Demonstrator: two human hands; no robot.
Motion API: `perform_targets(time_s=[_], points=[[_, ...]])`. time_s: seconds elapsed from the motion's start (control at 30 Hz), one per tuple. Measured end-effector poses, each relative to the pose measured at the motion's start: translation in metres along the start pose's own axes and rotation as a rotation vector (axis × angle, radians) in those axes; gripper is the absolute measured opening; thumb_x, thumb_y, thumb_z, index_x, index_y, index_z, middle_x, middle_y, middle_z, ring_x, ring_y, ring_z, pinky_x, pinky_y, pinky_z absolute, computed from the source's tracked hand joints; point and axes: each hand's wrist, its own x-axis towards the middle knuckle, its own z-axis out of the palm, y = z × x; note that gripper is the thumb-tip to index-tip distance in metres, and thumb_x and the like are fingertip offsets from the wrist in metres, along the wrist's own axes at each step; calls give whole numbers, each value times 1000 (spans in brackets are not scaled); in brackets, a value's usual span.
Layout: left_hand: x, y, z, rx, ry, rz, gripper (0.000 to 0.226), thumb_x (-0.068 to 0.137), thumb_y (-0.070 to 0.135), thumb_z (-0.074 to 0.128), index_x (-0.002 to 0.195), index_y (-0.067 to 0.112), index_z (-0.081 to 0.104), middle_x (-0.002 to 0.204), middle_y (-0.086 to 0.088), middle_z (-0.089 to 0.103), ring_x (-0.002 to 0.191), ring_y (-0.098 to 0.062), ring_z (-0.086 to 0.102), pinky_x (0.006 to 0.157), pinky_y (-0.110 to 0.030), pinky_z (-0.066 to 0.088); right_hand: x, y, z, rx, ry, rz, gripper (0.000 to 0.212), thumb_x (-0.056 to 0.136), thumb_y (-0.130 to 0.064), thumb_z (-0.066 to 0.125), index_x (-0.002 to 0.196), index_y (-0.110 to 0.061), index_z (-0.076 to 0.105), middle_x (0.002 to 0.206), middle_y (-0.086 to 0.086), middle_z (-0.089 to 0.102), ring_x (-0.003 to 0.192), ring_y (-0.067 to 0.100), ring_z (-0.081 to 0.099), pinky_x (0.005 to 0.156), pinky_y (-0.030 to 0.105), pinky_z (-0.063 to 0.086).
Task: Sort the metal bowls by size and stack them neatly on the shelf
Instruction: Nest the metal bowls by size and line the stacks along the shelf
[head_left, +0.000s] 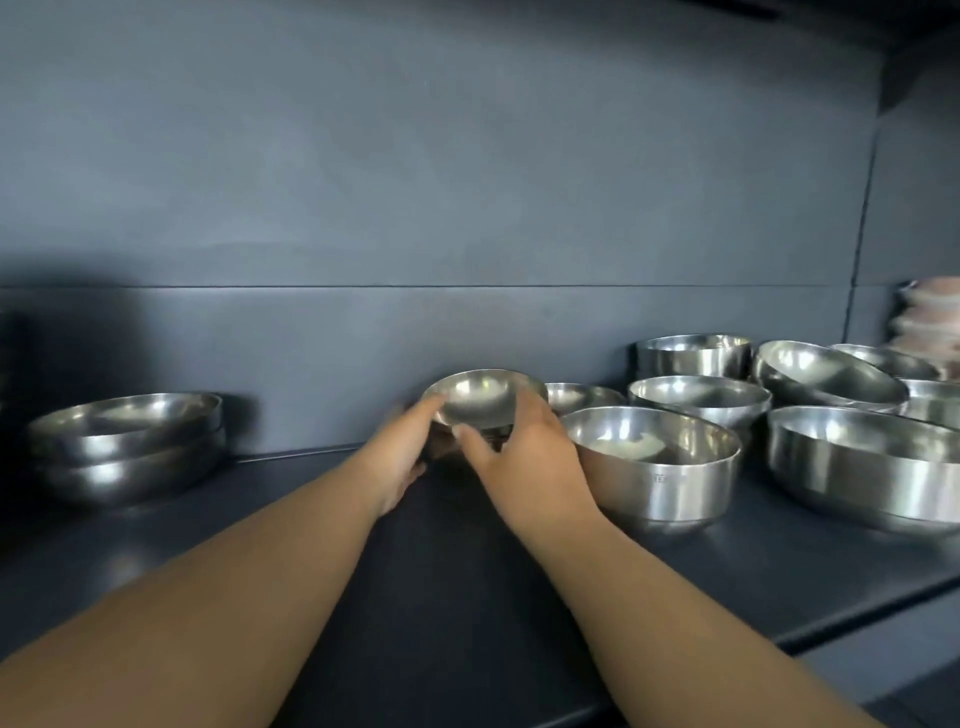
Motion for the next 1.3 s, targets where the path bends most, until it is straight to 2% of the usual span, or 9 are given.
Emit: perform_targets(time_s=[0.17, 0.37, 0.47, 0.6, 0.73, 0.8, 0.9, 1.03, 1.3], points=[[-1, 2, 12, -13, 70, 8, 22, 93, 12, 46, 114, 11, 54, 93, -7, 64, 85, -18, 63, 98, -40, 46, 2, 4, 4, 123, -47, 67, 84, 86, -38, 57, 147, -5, 10, 156, 10, 15, 145, 20, 12, 113, 25, 16], [-31, 19, -20, 80, 57, -60, 21, 89, 0, 41, 76, 14, 49, 60, -4, 49, 56, -14, 43, 69, -29, 46, 4, 6, 2, 346, -27, 132, 69, 77, -43, 67, 134, -15, 39, 135, 2, 49, 126, 18, 44, 102, 27, 36], [-51, 22, -50, 94, 57, -93, 16, 90, 4, 44, 78, 13, 50, 64, -5, 49, 58, -14, 44, 69, -28, 47, -3, 1, 1, 412, -184, 73, 61, 75, -45, 67, 128, -23, 47, 125, -10, 55, 119, 11, 49, 93, 22, 36], [-77, 17, -89, 95, 12, -82, 13, 91, 15, 53, 78, 14, 56, 71, -3, 53, 65, -16, 51, 75, -31, 49, -8, -15, 3, 434, -326, 23, 88, 71, -44, 71, 144, -25, 26, 136, -17, 40, 131, 4, 34, 104, 22, 30], [-94, 17, -113, 97, -34, -57, 17, 81, 35, 60, 91, 21, 60, 74, 1, 57, 71, -14, 54, 74, -31, 50, -1, -25, 6, 455, -520, -16, 37, 70, -34, 75, 102, -35, 56, 96, -29, 66, 101, -8, 59, 85, 9, 44], [-103, 14, -123, 73, -105, -46, 32, 65, 42, 67, 93, 28, 63, 78, 3, 60, 77, -13, 58, 79, -31, 50, 2, -25, 10, 406, -585, -67, 45, 61, -41, 78, 98, -27, 57, 99, -16, 68, 101, 3, 62, 94, 23, 47], [-112, 10, -129, 127, -188, -24, 51, 61, 36, 79, 106, 43, 57, 98, 11, 66, 95, -6, 61, 82, -23, 49, 2, -26, 16, 395, -590, -87, 63, 47, -52, 77, 101, -26, 56, 105, -10, 66, 107, 7, 60, 101, 37, 45], [-109, 11, -125, 175, -148, 40, 48, 57, 30, 66, 103, 40, 54, 107, 13, 60, 102, -4, 55, 86, -23, 45, 0, -26, 22, 487, -543, -13, 94, 40, -56, 82, 124, -28, 50, 120, -17, 58, 114, 2, 53, 104, 28, 39], [-110, 11, -125, 246, -110, 73, 59, 52, 41, 64, 107, 21, 57, 92, 9, 57, 82, 1, 57, 79, -16, 46, -4, -27, 27, 589, -551, 21, 63, 48, -55, 77, 103, -28, 61, 106, -12, 69, 106, 6, 62, 98, 34, 46]])
